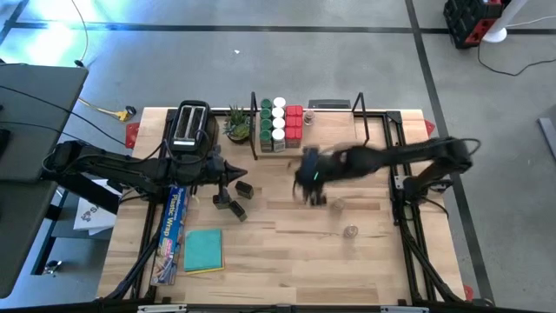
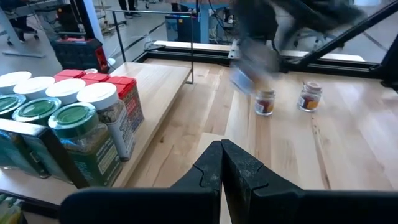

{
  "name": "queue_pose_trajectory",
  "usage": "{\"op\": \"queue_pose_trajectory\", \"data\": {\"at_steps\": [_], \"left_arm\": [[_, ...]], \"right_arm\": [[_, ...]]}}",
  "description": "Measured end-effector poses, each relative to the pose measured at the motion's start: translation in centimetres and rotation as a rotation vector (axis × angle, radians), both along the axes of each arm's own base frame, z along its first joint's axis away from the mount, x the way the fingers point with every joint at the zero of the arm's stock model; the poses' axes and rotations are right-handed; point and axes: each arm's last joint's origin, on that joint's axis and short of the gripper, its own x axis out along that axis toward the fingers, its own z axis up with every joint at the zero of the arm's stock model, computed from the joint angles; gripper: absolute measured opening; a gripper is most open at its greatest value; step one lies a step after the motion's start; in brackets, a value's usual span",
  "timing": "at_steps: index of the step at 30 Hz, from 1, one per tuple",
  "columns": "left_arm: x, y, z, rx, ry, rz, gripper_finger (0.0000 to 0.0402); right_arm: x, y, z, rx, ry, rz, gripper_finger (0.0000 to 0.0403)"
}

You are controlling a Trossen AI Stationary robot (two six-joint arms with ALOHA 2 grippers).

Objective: Shelf spices
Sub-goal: Put the bottom left brown seasoning bottle on the shelf aligned with the other brown seasoning bottle

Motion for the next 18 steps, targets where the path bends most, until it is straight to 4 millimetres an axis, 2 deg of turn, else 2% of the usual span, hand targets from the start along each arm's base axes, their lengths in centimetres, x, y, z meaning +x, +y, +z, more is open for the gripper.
{"op": "queue_pose_trajectory", "data": {"at_steps": [3, 5, 7, 10, 14, 18], "left_arm": [[0.0, -0.2, 0.0, 0.000, 0.000, -0.013, 0.0000], [0.0, -0.4, 0.0, 0.000, -0.001, -0.020, 0.0000], [0.0, -0.5, 0.0, 0.000, 0.000, -0.028, 0.0000], [0.0, -0.7, 0.0, 0.000, -0.001, -0.036, 0.0000], [0.0, -0.8, 0.0, 0.003, -0.003, -0.032, 0.0000], [0.0, -0.7, 0.0, 0.009, -0.004, -0.013, 0.0000]], "right_arm": [[-2.2, -4.1, 2.5, -0.006, -0.057, -0.136, 0.0160], [-3.6, -6.9, 2.8, 0.014, -0.106, -0.239, 0.0160], [-4.8, -9.5, 1.6, 0.063, -0.123, -0.343, 0.0160], [-6.1, -12.6, -1.8, 0.114, -0.149, -0.467, 0.0160], [-6.6, -15.4, -5.1, 0.128, -0.253, -0.577, 0.0160], [-6.5, -17.5, -6.5, 0.142, -0.319, -0.654, 0.0160]]}}
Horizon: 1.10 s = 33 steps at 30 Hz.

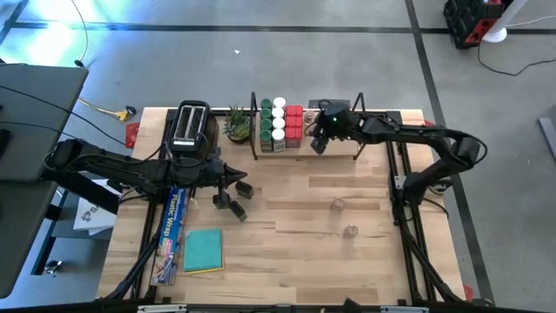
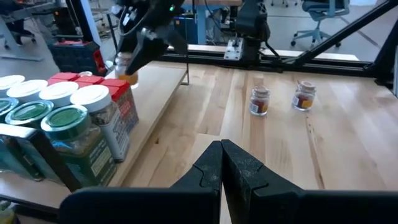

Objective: Shelf spices
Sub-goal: Put the bottom left brown seasoning bottle on the shelf aligned with the other brown seasoning bottle

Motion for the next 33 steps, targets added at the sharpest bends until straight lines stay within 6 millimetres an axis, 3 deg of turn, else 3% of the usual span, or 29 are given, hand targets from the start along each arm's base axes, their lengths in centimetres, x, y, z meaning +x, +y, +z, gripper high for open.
{"op": "queue_pose_trajectory", "data": {"at_steps": [10, 19, 33], "left_arm": [[0.0, 0.0, 0.1, -0.001, -0.006, 0.001, 0.0000], [0.0, 0.0, 0.1, -0.001, -0.013, 0.000, 0.0000], [0.0, 0.0, 0.2, -0.002, -0.019, 0.000, 0.0000]], "right_arm": [[1.6, -2.4, -2.7, 0.051, 0.037, -0.034, 0.0188], [1.9, -3.0, -2.2, -0.017, -0.004, -0.066, 0.0193], [1.8, -3.1, -2.2, 0.013, -0.022, -0.086, 0.0197]]}}
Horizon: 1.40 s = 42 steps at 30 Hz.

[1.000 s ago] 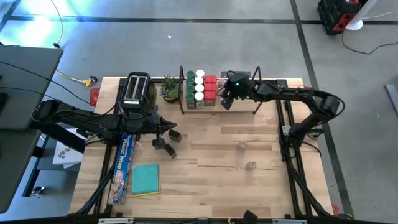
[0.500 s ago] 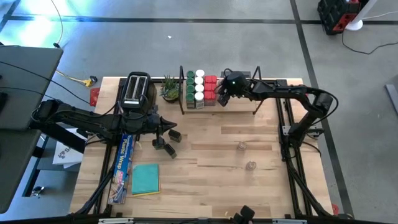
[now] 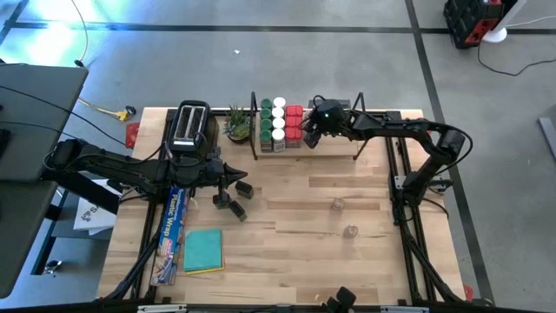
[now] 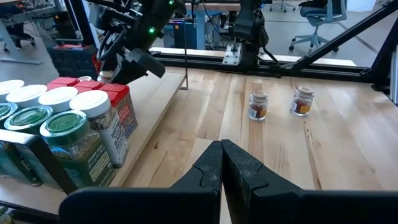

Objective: Shelf spices
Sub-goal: Put the bottom left brown seasoning bottle on the shelf aligned with the other brown seasoning bottle

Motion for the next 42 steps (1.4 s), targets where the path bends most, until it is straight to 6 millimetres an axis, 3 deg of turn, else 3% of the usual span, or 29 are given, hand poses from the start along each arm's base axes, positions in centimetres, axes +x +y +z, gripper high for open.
{"op": "queue_pose_trajectory", "data": {"at_steps": [11, 18, 23, 27, 33, 37, 42], "left_arm": [[0.0, 0.0, 0.0, 0.000, 0.000, 0.000, 0.0000], [0.0, 0.0, 0.0, 0.000, -0.002, 0.000, 0.0000], [0.0, 0.0, 0.1, 0.000, -0.007, -0.002, 0.0000], [0.0, 0.0, 0.1, 0.000, -0.008, -0.002, 0.0000], [0.0, 0.0, 0.1, 0.000, -0.007, -0.002, 0.0000], [0.0, 0.0, 0.1, 0.000, -0.008, -0.002, 0.0000], [0.0, 0.0, 0.1, -0.001, -0.007, -0.004, 0.0000]], "right_arm": [[-0.1, -0.1, 0.3, -0.056, 0.016, -0.023, 0.0260], [-1.5, 1.4, 3.5, -0.098, 0.018, -0.035, 0.0257], [-1.7, 2.7, 3.6, -0.005, 0.035, 0.056, 0.0225], [-1.2, 2.6, 1.6, 0.104, 0.074, 0.094, 0.0171], [0.0, 1.4, -1.1, 0.121, 0.074, 0.090, 0.0093], [0.3, 0.5, -1.7, 0.114, 0.038, 0.049, 0.0074], [0.1, 0.5, -1.0, 0.108, 0.017, 0.028, 0.0071]]}}
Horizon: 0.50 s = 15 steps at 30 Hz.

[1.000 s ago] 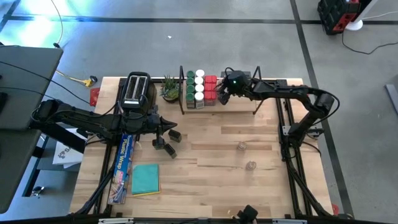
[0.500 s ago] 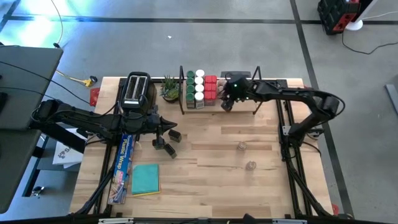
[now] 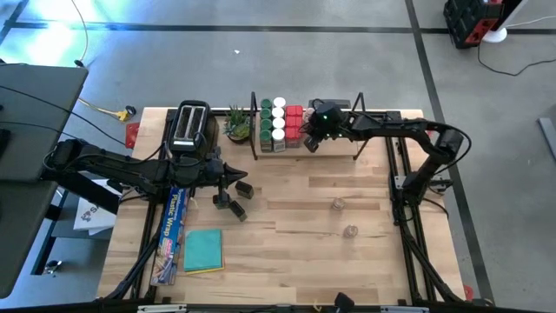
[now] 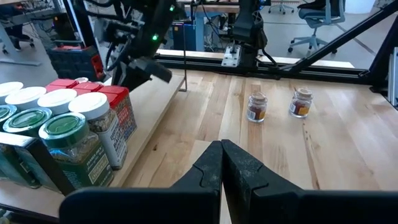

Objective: Shelf spices
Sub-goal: Put the bottom left brown seasoning bottle on the shelf aligned with the other brown seasoning bottle, then put the top brown seasoning bottle on the shelf aligned with the other brown seasoning bottles

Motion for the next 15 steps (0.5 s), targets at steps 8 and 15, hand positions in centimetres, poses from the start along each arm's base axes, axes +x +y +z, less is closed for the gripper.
{"op": "queue_pose_trajectory", "data": {"at_steps": [8, 15], "left_arm": [[0.0, 0.0, 0.0, 0.000, 0.000, 0.000, 0.0000], [0.0, 0.0, 0.0, 0.000, 0.004, -0.001, 0.0000]], "right_arm": [[-1.4, 5.5, 5.1, 0.007, -0.004, 0.131, 0.0071], [-4.0, 14.3, 9.7, 0.002, -0.018, 0.412, 0.0071]]}}
